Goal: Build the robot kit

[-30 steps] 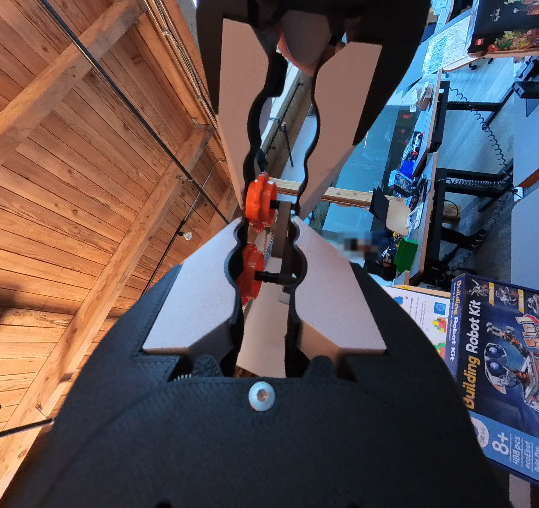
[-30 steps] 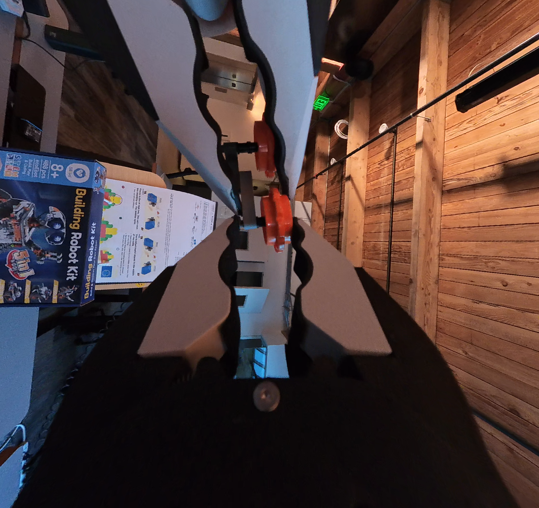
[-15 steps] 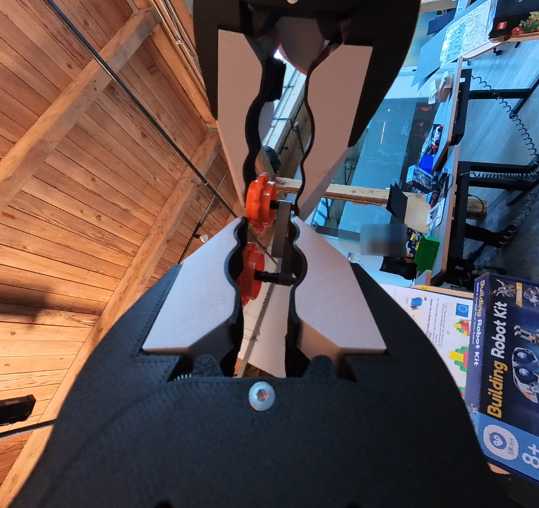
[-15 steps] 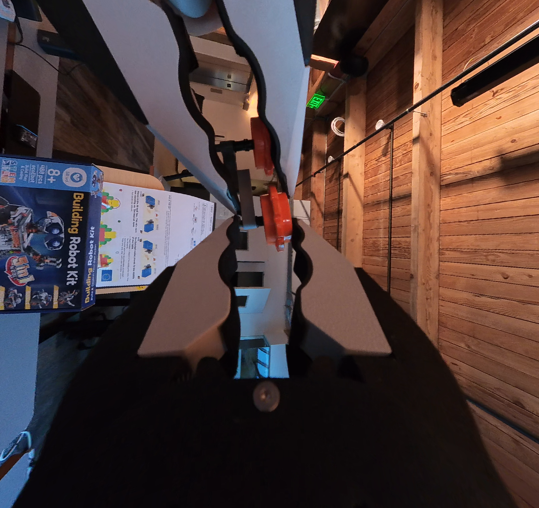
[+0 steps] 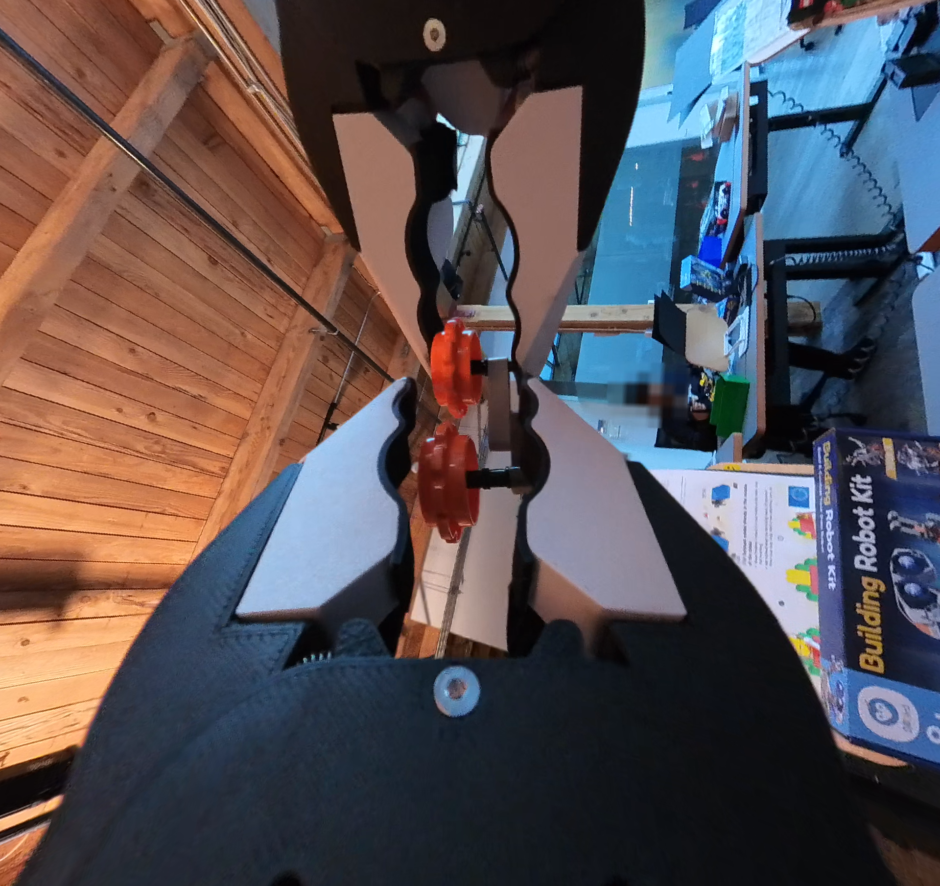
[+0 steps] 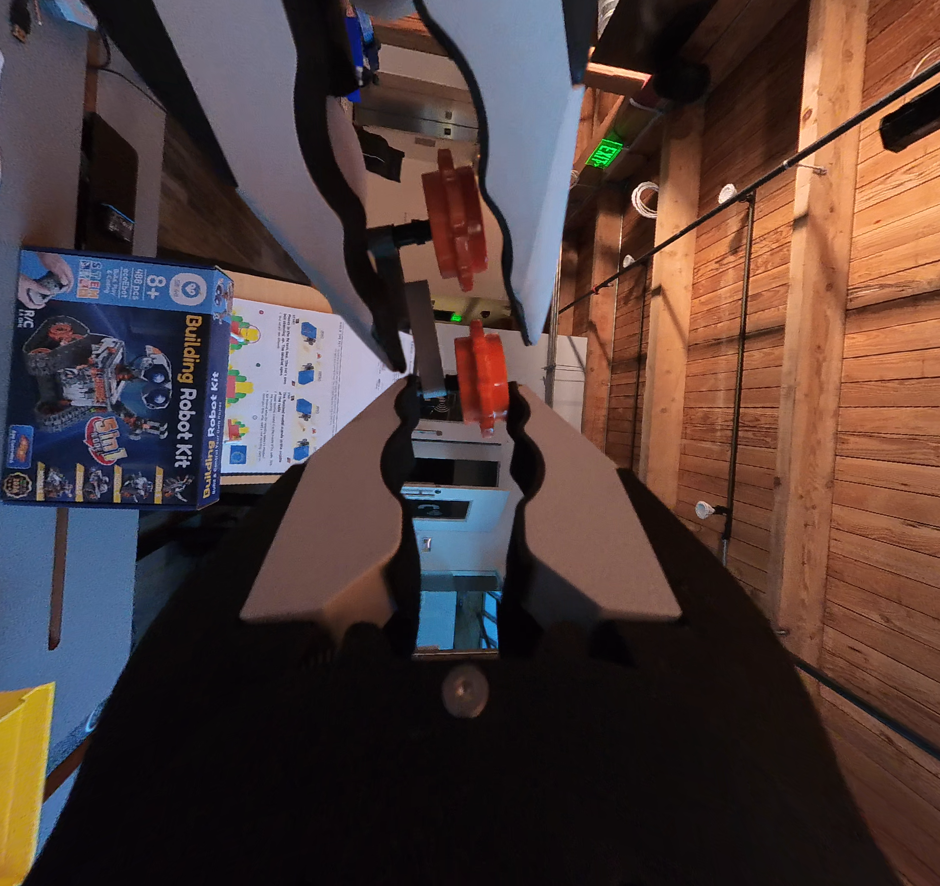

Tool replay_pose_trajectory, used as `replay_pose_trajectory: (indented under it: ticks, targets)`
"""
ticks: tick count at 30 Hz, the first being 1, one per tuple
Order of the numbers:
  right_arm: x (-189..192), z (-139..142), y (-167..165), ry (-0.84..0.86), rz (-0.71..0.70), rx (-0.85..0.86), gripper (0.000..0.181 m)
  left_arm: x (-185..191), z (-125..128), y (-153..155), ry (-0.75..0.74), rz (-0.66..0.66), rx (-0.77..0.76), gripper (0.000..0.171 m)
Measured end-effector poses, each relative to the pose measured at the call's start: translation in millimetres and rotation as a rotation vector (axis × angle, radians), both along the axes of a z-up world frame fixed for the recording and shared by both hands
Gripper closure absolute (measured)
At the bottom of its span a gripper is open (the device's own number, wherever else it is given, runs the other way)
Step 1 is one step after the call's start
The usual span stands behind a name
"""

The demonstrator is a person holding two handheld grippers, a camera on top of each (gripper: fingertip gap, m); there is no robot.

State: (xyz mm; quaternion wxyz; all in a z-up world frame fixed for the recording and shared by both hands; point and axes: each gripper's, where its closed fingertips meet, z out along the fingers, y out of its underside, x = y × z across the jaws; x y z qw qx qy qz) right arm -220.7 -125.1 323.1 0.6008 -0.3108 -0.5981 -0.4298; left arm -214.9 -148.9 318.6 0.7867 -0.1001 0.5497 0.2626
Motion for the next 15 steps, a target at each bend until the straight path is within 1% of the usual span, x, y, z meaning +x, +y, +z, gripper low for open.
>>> replay_pose_trajectory:
  ticks: [4,7,10,11,15]
  targets:
    - [-1.1,-4.0,3.2,0.009,-0.005,-0.028,0.148,2.1,-3.7,12.5,0.042,0.083,0.016,0.129]
    - [0.7,-4.7,8.4,0.000,-0.030,-0.023,0.148,4.3,-5.0,18.4,0.064,0.135,0.038,0.135]
    - [1.9,-2.9,9.5,0.015,-0.020,-0.039,0.148,4.6,-2.3,20.7,0.057,0.143,0.019,0.136]
    - [1.3,-4.3,9.5,0.015,-0.010,-0.052,0.148,3.4,-0.8,21.5,0.056,0.152,0.012,0.142]
    - [0.1,-1.6,8.3,0.002,0.005,-0.023,0.149,1.5,1.3,21.8,0.071,0.168,0.000,0.143]
